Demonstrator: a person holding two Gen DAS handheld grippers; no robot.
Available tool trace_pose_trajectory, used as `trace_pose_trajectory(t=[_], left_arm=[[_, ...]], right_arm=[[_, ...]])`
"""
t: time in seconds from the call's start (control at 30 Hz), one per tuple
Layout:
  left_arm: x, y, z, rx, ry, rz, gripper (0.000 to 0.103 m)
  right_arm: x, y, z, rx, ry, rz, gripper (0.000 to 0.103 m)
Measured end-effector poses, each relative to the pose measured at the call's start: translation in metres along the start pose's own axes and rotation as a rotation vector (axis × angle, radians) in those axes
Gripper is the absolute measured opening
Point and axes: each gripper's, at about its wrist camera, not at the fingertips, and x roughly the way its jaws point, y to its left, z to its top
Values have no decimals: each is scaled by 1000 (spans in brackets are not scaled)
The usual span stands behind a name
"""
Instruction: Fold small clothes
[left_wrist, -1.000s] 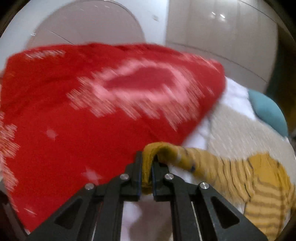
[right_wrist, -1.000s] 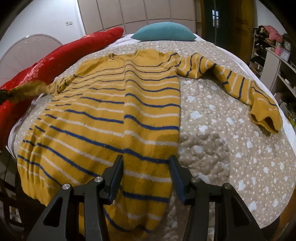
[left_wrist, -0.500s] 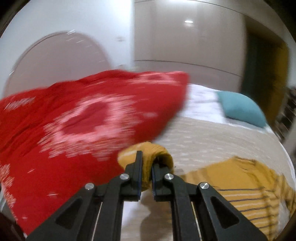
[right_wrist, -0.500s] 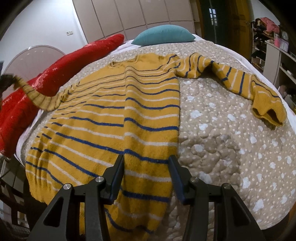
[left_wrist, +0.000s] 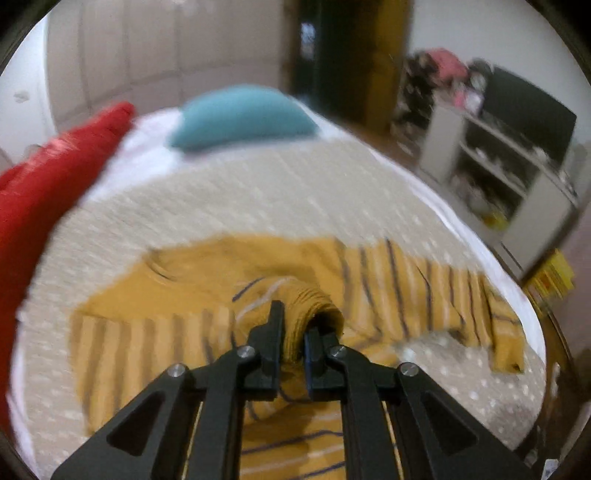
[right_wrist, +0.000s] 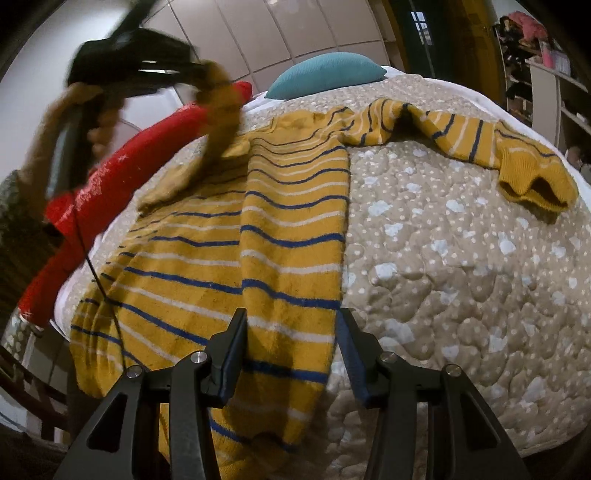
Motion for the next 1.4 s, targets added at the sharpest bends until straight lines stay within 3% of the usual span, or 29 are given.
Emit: trace_pose_trajectory(t=[0.13, 0.2, 0.27, 0.43, 0.5, 0.63, 0.7, 0.87, 0.97, 1.03, 1.07, 1.1, 1.17, 1.2, 1.4], left_arm=[[10, -5, -15, -27, 46, -43, 26], [-3, 16, -23, -102, 37, -98, 58], [-22, 33, -31, -159, 7, -131, 74], [-57, 75, -48, -239, -34, -140, 77], [-70, 93, -65, -255, -43, -87, 77], [-83, 138, -112, -277, -21, 100, 77], [-90, 169, -147, -347, 15, 134, 77], [-108, 214, -217, -508, 44, 137, 77], [-104, 214, -253, -568, 67, 75, 77], [-103, 203, -265, -558, 63, 65, 77], [-105, 192, -270, -519, 42, 105, 68], [-106, 183, -272, -487, 44, 139, 38], [-109, 173, -279, -473, 58, 177, 10], [-113, 174, -282, -496, 48, 165, 6], [-159, 192, -303, -615, -31, 200, 5]], right_arm=[[0, -2, -2, -3, -5, 11, 53], [0, -2, -3, -3, -6, 13, 54], [1, -1, -4, -3, -8, 13, 56], [5, 9, -6, -39, -9, -20, 64], [8, 16, -7, -79, -10, -46, 68], [13, 33, -14, -188, -16, -117, 77], [15, 37, -16, -211, -17, -135, 80], [19, 39, -14, -201, -18, -134, 86], [20, 43, -15, -208, -20, -153, 87], [20, 44, -16, -207, -19, -160, 87], [20, 44, -15, -205, -19, -162, 87], [21, 44, -15, -204, -18, -164, 87], [21, 45, -15, -204, -17, -170, 87], [21, 45, -15, -203, -17, -172, 87], [20, 45, -16, -206, -21, -173, 87]])
